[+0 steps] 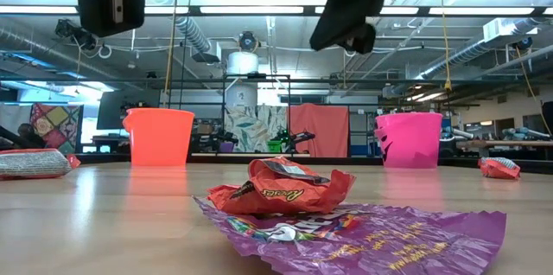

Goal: Sort candy by brand, put in halloween buckets
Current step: Put the purple candy into the pink bucket

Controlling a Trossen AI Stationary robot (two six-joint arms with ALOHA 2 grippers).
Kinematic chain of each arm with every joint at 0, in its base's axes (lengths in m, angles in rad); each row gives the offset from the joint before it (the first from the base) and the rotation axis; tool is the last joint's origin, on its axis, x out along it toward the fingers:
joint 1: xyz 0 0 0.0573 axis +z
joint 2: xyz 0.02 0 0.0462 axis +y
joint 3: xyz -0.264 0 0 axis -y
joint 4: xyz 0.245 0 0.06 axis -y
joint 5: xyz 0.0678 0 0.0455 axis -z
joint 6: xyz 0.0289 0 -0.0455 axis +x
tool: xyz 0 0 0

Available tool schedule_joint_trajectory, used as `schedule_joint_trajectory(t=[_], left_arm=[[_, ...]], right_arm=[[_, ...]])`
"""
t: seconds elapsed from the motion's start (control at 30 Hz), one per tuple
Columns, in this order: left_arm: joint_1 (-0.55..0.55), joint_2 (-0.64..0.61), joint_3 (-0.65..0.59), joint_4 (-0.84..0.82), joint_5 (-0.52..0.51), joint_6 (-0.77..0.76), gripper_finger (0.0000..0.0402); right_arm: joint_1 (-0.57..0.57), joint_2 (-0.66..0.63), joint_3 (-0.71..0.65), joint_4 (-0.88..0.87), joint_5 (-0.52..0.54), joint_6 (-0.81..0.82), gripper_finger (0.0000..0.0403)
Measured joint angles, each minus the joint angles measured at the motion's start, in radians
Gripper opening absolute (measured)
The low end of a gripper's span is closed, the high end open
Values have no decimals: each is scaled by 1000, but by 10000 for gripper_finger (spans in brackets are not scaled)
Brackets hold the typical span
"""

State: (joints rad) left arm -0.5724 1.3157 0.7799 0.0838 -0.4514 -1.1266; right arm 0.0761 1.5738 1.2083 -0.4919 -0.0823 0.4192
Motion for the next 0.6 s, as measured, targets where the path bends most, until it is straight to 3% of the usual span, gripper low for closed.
schedule_joint_trajectory(t=[0.27, 0.6], left_arm=[[0, 78, 0, 38, -2, 47, 37], [-30, 242, 0, 316, 91, 46, 37]], right_arm=[[170, 0, 0, -3, 133, 156, 41], [374, 27, 0, 16, 261, 428, 41]])
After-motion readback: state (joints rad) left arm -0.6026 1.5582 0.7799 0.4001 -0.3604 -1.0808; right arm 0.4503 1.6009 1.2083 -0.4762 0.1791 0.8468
